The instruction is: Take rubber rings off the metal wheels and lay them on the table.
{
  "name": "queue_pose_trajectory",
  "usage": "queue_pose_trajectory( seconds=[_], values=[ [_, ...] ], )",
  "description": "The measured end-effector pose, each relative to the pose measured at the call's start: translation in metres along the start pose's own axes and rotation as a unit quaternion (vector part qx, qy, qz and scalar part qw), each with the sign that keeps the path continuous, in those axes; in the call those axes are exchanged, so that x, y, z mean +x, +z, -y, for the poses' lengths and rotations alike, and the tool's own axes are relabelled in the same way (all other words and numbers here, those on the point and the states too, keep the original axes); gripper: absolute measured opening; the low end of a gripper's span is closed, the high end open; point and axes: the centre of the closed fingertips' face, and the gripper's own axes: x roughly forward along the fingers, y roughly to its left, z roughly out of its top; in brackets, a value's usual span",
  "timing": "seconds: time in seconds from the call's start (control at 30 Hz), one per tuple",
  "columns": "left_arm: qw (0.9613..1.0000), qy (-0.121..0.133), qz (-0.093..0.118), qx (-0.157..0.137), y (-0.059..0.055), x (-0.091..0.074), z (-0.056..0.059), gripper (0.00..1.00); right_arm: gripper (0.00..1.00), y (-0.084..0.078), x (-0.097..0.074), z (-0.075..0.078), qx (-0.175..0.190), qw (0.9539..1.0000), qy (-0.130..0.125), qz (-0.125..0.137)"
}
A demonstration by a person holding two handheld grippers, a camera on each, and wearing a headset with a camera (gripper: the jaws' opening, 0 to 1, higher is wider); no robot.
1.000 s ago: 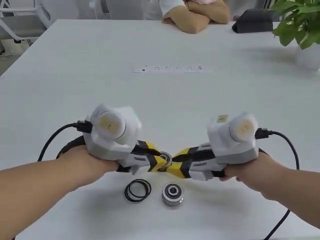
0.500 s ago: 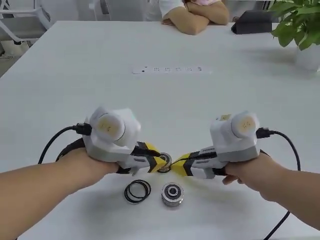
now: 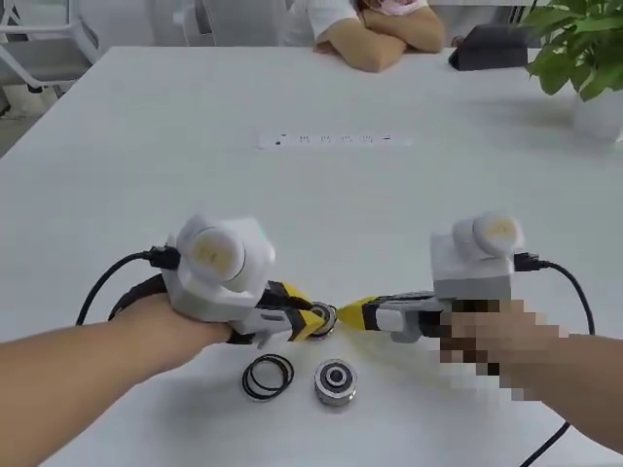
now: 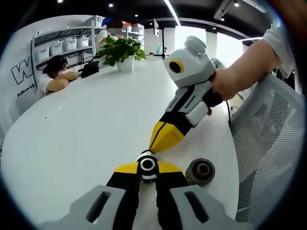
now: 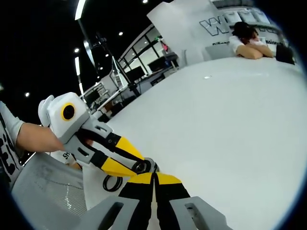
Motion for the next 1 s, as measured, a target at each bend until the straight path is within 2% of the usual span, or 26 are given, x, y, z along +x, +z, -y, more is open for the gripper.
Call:
queue_pose_trajectory(
  seconds=[0.3, 0.37, 0.6, 0.73, 0.77, 0.8, 0.83, 1.0],
  values=[
    [1.0, 0.004, 0.0, 0.001, 0.0, 0.0, 0.001, 0.07, 0.0, -0.001, 0.0, -0.006, 0.008, 1.0, 0.003, 0.0],
    [1.0, 0.004, 0.001, 0.001, 0.0, 0.0, 0.001, 0.07, 0.0, 0.0, 0.0, -0.008, 0.013, 0.9998, 0.011, 0.004],
    [1.0, 0.005, -0.002, 0.003, 0.0, 0.0, 0.001, 0.07, 0.0, 0.0, 0.002, -0.01, -0.012, 0.9998, 0.013, -0.004],
    [1.0, 0.004, -0.002, 0.006, 0.0, 0.0, 0.003, 0.07, 0.0, 0.0, 0.004, -0.018, -0.019, 0.9993, 0.031, -0.008],
    [1.0, 0.007, 0.0, 0.006, 0.001, 0.0, 0.003, 0.07, 0.0, 0.013, 0.007, -0.028, -0.029, 0.9978, 0.054, 0.024],
    [1.0, 0.006, 0.0, 0.006, 0.001, -0.001, 0.004, 0.07, 0.0, 0.003, 0.003, -0.025, -0.031, 0.9985, 0.043, -0.01],
    [1.0, 0.006, 0.002, 0.004, 0.001, -0.001, 0.004, 0.07, 0.0, 0.006, 0.003, -0.028, -0.038, 0.9979, 0.053, -0.002],
    [1.0, 0.006, 0.003, 0.003, 0.001, -0.001, 0.004, 0.07, 0.0, 0.004, 0.002, -0.031, -0.02, 0.9981, 0.059, 0.002]
  ],
)
